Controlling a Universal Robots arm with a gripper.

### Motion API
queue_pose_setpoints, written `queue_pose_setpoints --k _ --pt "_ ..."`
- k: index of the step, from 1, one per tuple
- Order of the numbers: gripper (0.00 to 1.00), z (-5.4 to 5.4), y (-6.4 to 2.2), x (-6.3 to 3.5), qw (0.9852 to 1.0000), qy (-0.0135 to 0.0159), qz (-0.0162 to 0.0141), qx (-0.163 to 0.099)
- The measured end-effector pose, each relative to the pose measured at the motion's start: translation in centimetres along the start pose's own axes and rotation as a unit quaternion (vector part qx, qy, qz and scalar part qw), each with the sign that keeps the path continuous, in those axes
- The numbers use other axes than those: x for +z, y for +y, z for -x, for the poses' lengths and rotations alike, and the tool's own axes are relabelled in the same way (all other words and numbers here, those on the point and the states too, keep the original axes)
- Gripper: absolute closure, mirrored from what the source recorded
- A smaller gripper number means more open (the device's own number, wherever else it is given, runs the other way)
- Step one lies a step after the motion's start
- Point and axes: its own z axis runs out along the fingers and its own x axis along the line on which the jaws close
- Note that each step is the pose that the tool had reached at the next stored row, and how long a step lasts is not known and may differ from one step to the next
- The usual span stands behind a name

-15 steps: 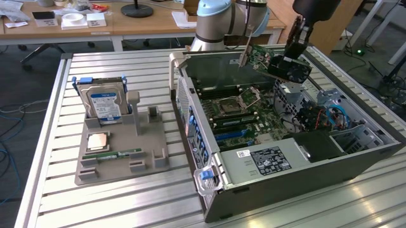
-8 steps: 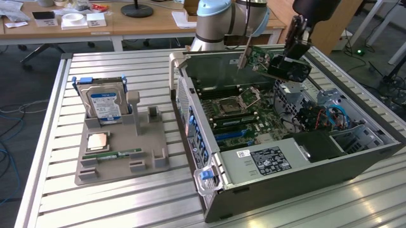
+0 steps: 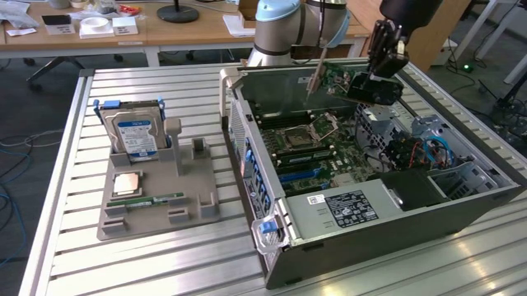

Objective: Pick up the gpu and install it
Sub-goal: 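Insert the gpu into the slot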

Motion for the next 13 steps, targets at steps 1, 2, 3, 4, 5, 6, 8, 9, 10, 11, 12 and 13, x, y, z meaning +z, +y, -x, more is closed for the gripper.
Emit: queue_pose_setpoints --k 1,2,3,4,5,6,8,9,10,11,12,13 --pt "0.74 0.0 0.0 0.01 1.0 0.0004 0.0002 -0.009" --pt "0.74 0.0 0.0 0.01 0.9999 0.0008 0.0004 -0.017" --pt "0.74 0.0 0.0 0.02 0.9997 0.0012 0.0006 -0.026" --pt "0.74 0.0 0.0 0.03 0.9994 0.0016 0.0008 -0.035" --pt "0.74 0.0 0.0 0.04 0.9991 0.002 0.001 -0.043" --pt "0.74 0.0 0.0 0.04 0.9987 0.0024 0.0012 -0.052" --pt "0.74 0.0 0.0 0.06 0.9976 0.0032 0.0016 -0.069" --pt "0.74 0.0 0.0 0.08 0.997 0.0036 0.0018 -0.077" --pt "0.74 0.0 0.0 0.1 0.9962 0.004 0.002 -0.087" --pt "0.74 0.0 0.0 0.11 0.9954 0.0044 0.0022 -0.095" --pt "0.74 0.0 0.0 0.12 0.9946 0.0049 0.0024 -0.104" --pt "0.74 0.0 0.0 0.14 0.9936 0.0053 0.0026 -0.113"
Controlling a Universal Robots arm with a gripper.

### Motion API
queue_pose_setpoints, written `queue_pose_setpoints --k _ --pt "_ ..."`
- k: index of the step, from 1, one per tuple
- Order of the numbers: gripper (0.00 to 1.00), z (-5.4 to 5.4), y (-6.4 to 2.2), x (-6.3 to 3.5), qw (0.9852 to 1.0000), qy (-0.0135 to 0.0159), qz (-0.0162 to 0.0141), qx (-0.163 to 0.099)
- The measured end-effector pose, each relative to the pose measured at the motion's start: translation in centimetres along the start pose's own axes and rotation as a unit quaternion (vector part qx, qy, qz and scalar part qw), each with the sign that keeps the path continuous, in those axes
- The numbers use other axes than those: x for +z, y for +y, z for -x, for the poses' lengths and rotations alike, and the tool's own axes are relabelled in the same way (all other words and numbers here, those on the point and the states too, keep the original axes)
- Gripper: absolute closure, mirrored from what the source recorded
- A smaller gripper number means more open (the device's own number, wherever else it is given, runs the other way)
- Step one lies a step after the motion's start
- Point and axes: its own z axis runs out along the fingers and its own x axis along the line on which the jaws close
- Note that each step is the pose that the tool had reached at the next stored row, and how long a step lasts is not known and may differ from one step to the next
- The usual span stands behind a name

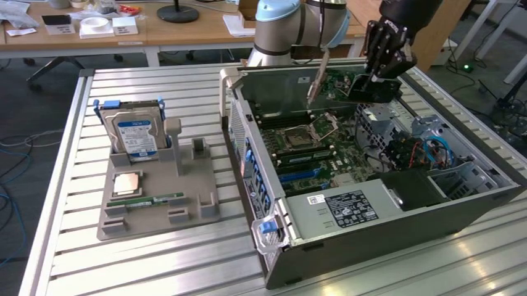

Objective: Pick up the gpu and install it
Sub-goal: 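Insert the gpu into the slot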

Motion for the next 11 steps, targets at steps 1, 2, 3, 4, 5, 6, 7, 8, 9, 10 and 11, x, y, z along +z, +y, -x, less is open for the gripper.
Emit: queue_pose_setpoints --k 1,2,3,4,5,6,7,8,9,10,11 --pt "0.74 0.0 0.0 0.02 1.0 0.0004 0.0002 -0.009" --pt "0.74 0.0 0.0 0.03 0.9998 0.0008 0.0004 -0.018" --pt "0.74 0.0 0.0 0.05 0.9997 0.0012 0.0006 -0.026" --pt "0.74 0.0 0.0 0.07 0.9994 0.0017 0.0008 -0.035" --pt "0.74 0.0 -0.01 0.08 0.999 0.0021 0.001 -0.045" --pt "0.74 0.0 -0.01 0.1 0.9986 0.0025 0.0012 -0.053" --pt "0.74 0.0 -0.01 0.11 0.9981 0.0029 0.0014 -0.061" --pt "0.74 0.0 -0.01 0.1 0.9979 0.0032 0.0015 -0.064" --pt "0.74 0.0 -0.01 0.1 0.9979 0.0032 0.0015 -0.065" --pt "0.74 0.0 -0.01 0.11 0.9979 0.0032 0.0015 -0.065" --pt "0.74 0.0 -0.01 0.11 0.9979 0.0032 0.0015 -0.065"
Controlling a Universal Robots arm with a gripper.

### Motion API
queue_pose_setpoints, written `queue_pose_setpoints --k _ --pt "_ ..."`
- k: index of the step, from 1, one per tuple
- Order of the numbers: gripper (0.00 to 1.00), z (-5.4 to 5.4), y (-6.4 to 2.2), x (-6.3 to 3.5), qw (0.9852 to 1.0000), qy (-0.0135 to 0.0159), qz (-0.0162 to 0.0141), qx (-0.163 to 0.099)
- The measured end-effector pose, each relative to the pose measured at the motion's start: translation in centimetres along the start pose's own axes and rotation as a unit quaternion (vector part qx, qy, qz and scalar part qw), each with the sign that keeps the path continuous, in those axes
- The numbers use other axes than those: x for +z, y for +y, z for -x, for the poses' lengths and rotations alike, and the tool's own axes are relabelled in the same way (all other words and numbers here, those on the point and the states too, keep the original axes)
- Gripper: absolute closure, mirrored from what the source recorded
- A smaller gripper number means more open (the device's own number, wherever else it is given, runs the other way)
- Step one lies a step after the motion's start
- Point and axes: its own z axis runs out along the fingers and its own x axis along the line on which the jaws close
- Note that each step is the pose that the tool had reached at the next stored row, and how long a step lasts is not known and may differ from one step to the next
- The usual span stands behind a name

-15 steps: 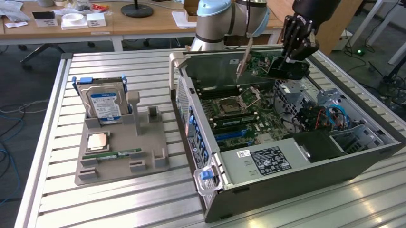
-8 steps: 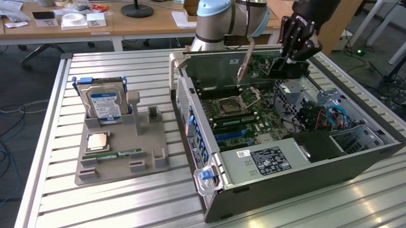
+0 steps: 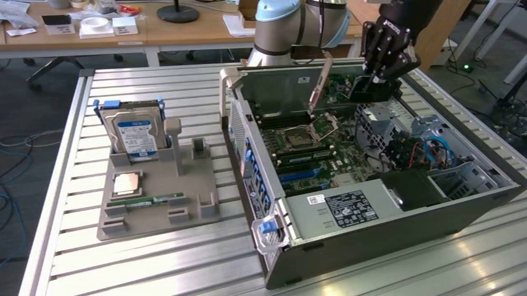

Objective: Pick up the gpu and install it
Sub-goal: 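Insert the gpu into the slot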

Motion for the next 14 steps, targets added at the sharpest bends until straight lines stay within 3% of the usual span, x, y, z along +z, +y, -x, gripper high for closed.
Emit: queue_pose_setpoints --k 6,14 --pt "0.74 0.0 0.0 0.04 0.9998 0.0009 0.0005 -0.02" --pt "0.74 0.0 -0.01 0.12 0.9998 0.0009 0.0004 -0.02"
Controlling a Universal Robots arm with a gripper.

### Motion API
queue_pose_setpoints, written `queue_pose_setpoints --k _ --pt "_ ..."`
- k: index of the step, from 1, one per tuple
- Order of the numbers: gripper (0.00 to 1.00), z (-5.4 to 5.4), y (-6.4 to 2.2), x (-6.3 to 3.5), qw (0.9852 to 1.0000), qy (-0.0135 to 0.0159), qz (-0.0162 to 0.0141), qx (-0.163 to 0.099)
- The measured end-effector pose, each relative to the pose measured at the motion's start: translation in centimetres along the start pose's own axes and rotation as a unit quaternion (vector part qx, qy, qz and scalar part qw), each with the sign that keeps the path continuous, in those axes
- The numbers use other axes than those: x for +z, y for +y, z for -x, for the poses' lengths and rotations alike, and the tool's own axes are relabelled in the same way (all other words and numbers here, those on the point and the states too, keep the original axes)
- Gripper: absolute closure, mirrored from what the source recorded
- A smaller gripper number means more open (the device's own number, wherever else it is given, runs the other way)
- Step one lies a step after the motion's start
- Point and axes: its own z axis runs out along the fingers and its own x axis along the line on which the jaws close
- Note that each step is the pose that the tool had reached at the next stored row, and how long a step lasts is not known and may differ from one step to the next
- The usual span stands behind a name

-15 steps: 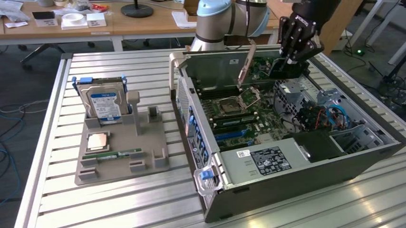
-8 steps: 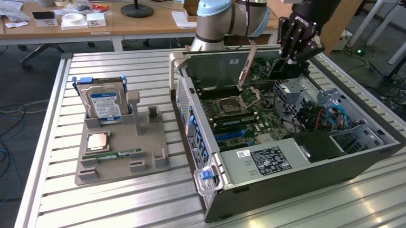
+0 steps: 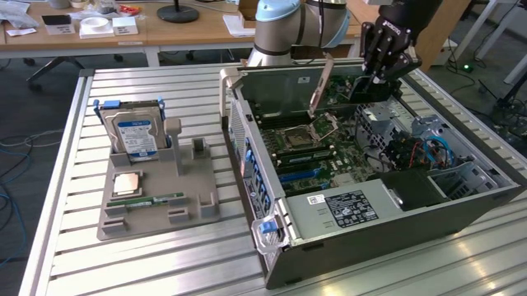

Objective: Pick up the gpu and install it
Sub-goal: 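Insert the gpu into the slot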

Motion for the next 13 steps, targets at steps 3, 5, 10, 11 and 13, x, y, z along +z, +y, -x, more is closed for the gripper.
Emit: queue_pose_setpoints --k 3,5,10,11,13 --pt "0.74 -0.01 -0.01 0.18 1.0 0.0001 0.0 0.0" --pt "0.74 -0.01 -0.01 0.31 1.0 0.0001 0.0 0.0" --pt "0.74 -0.01 -0.01 0.32 1.0 0.0001 0.0 0.0" --pt "0.74 -0.01 -0.01 0.32 1.0 0.0001 0.0 0.0" --pt "0.74 -0.01 -0.02 0.38 1.0 -0.0001 0.0 0.0"
